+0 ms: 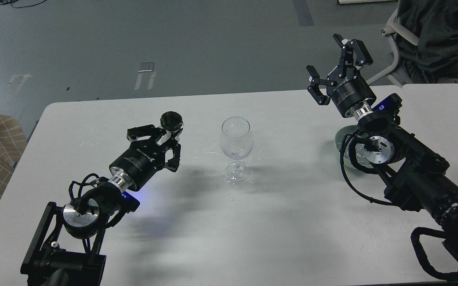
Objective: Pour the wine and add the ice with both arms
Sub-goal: 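Lift the jigger with the left gripper and carry it toward the glass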
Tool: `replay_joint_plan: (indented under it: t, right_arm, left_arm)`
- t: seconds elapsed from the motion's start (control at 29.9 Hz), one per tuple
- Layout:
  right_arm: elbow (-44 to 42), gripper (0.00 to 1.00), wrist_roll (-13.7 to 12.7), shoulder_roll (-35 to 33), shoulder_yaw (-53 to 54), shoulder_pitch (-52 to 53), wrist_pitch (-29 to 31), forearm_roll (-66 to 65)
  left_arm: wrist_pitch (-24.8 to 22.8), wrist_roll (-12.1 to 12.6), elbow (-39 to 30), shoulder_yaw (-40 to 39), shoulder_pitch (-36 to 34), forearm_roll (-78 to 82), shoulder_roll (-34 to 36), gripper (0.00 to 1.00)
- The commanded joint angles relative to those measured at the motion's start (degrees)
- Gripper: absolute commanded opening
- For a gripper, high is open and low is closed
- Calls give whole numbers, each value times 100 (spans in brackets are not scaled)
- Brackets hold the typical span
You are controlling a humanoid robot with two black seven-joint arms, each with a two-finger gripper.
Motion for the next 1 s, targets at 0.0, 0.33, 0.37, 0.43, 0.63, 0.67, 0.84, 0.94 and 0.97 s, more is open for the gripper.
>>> replay_joint_plan:
  t: [0.0, 0.33, 0.37, 0.43, 0.63, 0.67, 0.84, 0.94, 0.97]
  right_arm:
    - [20, 100, 0, -55, 0, -30, 0, 8]
    - [46, 100, 0, -73, 0, -100, 0, 8]
    - [55, 100, 0, -73, 0, -100, 0, 8]
    - [55, 100, 0, -64, 0, -100, 0, 8]
    - [55, 100, 0, -64, 0, -100, 9, 8]
    - [55, 100, 0, -72, 0, -100, 9, 8]
    - [55, 100, 0, -73, 0, -109, 9, 8]
    - [55, 100, 0, -73, 0, -100, 9, 8]
    - [55, 100, 0, -73, 0, -109, 9, 8]
  left_arm:
    - [254, 9, -5, 215, -219, 8, 0, 0]
    - [631, 9, -5, 523, -518, 87, 0, 0]
    - [701, 9, -5, 576, -579, 87, 0, 0]
    - [772, 9, -14, 602, -659, 87, 0, 0]
    - [1080, 0, -14, 769, -958, 96, 0, 0]
    - [1150, -9, -14, 796, -1001, 96, 0, 0]
    - [1291, -9, -58, 813, -1107, 96, 0, 0]
    - [1405, -18, -128, 883, -1160, 122, 0, 0]
    - [1414, -26, -163, 945, -1160, 192, 0, 0]
